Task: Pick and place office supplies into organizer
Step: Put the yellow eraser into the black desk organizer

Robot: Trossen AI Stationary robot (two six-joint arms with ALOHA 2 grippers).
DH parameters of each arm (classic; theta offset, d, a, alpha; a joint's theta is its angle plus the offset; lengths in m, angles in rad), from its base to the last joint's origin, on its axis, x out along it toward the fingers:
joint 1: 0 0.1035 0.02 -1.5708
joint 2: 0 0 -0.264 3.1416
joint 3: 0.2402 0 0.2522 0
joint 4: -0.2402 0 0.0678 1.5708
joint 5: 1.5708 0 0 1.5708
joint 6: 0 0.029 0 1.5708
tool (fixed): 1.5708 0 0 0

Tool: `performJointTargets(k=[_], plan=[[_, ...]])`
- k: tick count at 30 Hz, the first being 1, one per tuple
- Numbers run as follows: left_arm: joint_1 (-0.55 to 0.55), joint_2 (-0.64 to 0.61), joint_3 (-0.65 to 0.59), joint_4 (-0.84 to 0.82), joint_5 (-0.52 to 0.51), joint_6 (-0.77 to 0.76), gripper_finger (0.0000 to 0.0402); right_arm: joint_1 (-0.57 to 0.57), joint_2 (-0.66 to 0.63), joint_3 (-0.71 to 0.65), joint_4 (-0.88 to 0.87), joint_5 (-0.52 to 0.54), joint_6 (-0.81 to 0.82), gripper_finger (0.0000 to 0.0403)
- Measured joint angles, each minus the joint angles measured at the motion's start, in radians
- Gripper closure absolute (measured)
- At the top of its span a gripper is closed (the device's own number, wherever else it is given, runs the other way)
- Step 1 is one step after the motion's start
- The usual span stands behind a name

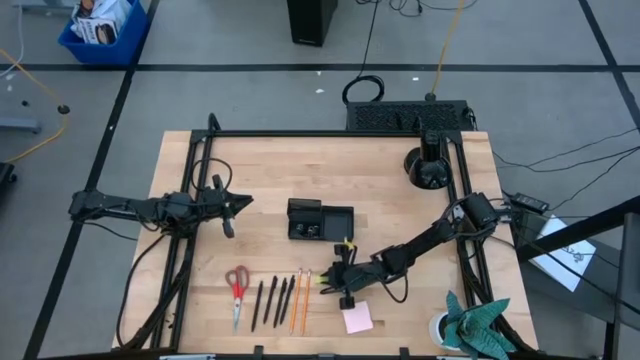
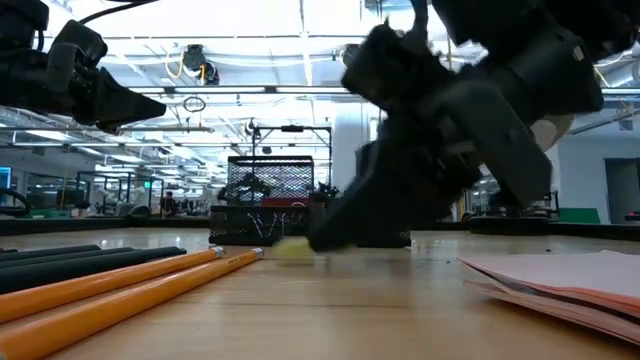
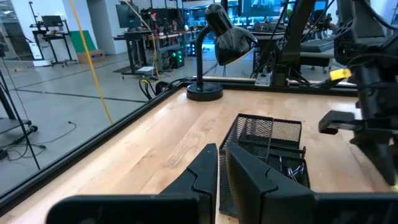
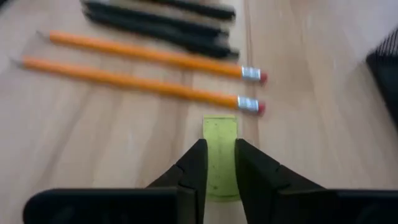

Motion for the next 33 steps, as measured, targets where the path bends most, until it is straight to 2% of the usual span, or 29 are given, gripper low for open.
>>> performJointTargets(k=[6, 14, 18, 22, 26, 29, 33], plan=[[0.0, 0.0, 0.0, 0.0, 0.0, 0.0, 0.036, 0.002, -0.002, 0.043, 0.003, 0.005, -0.039, 0.0341], [0.0, 0.0, 0.0, 0.0, 0.0, 0.0, 0.036, -0.022, -0.003, 0.127, -0.001, 0.136, -0.118, 0.034], [0.0, 0.0, 0.0, 0.0, 0.0, 0.0, 0.036, -0.073, -0.004, 0.2, -0.1, 0.139, -0.155, 0.034], [0.0, 0.0, 0.0, 0.0, 0.0, 0.0, 0.036, -0.149, -0.005, 0.251, -0.216, 0.191, -0.152, 0.0343], [0.0, 0.0, 0.0, 0.0, 0.0, 0.0, 0.036, -0.217, -0.005, 0.252, -0.235, 0.182, -0.129, 0.0344], [0.0, 0.0, 0.0, -0.002, 0.0, 0.0, 0.036, -0.249, -0.005, 0.252, -0.249, 0.109, -0.131, 0.0345], [0.0, 0.0, 0.0, -0.007, 0.0, 0.01, 0.036, -0.269, -0.005, 0.24, -0.267, 0.104, -0.124, 0.0345]])
